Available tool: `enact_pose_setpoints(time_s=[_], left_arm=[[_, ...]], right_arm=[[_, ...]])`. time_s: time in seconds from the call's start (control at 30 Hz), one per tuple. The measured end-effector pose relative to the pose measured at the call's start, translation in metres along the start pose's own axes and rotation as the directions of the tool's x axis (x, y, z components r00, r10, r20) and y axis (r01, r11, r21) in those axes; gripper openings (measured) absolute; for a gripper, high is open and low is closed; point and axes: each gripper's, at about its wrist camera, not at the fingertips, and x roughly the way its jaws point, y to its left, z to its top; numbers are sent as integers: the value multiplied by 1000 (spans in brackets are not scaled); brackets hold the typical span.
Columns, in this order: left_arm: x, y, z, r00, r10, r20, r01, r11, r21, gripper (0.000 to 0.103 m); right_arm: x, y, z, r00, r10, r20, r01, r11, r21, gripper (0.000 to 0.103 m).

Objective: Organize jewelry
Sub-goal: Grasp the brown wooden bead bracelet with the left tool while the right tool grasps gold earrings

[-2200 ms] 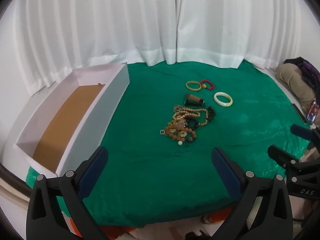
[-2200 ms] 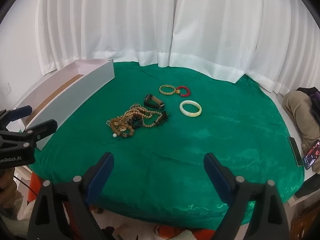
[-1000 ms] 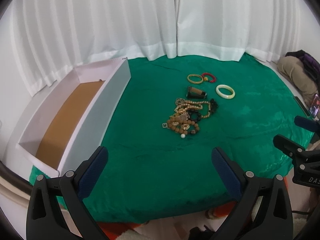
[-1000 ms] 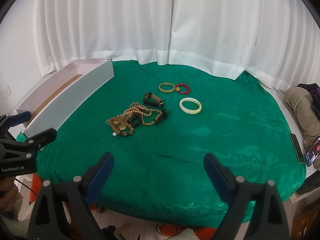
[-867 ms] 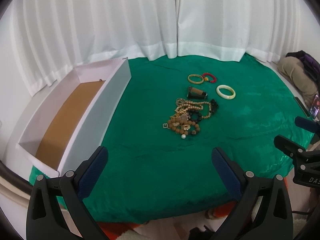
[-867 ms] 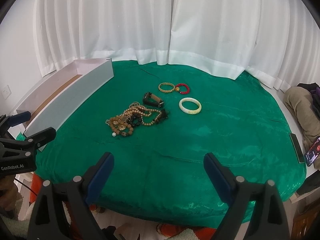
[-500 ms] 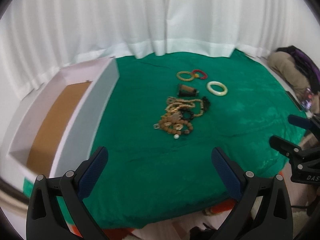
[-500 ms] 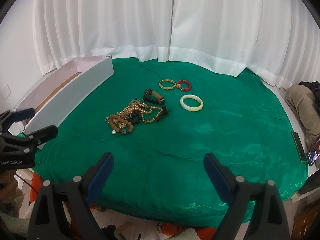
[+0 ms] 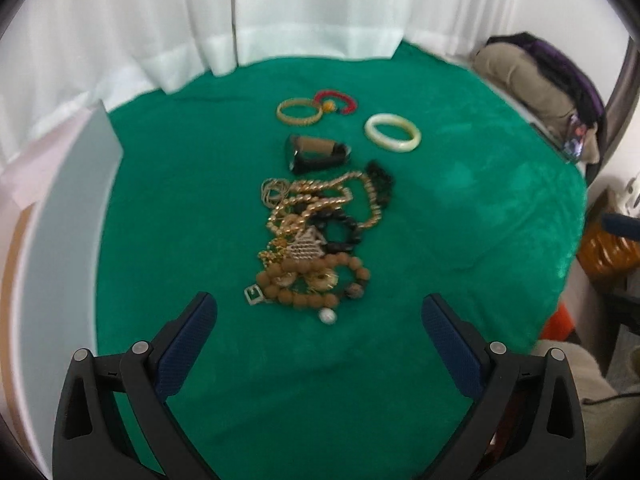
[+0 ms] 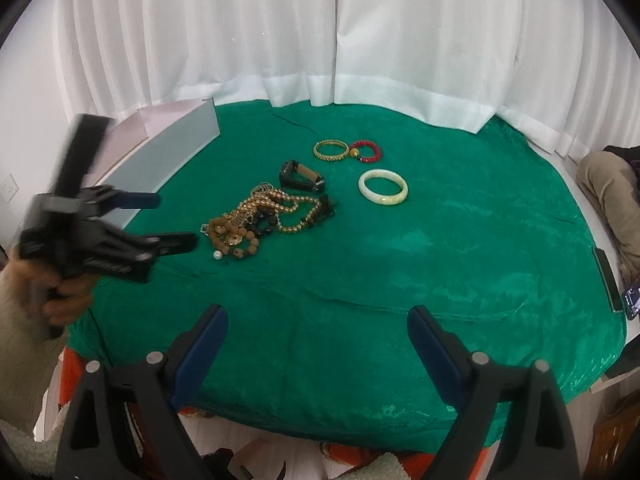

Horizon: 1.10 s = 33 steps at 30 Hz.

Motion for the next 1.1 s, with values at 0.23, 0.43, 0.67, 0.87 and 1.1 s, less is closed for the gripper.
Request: enact_pose_setpoints(time_s=[0.23,0.43,0.67,0.87,1.1], left_arm=[[53,14,10,998,-19,-56,21,999,40,73],[62,27,6,994,-61,-91,61,998,4,20],[27,25,-10,998,-47,-52,44,998,-43,10],[-22,43,-32,998,-61,26,65,978,-200,10],[-56,77,-62,998,44,44,-26,934,-357,10]], right_arm=[[15,-11,3,998,17,-52,-15,999,33,93],[25,-12,2,996,28,-86,-25,999,41,93],[31,-10,2,994,32,-101,-28,999,43,93],[34,-4,0,994,34,-101,-32,999,26,93],[46,2,1,989,89,-119,-84,995,45,93]])
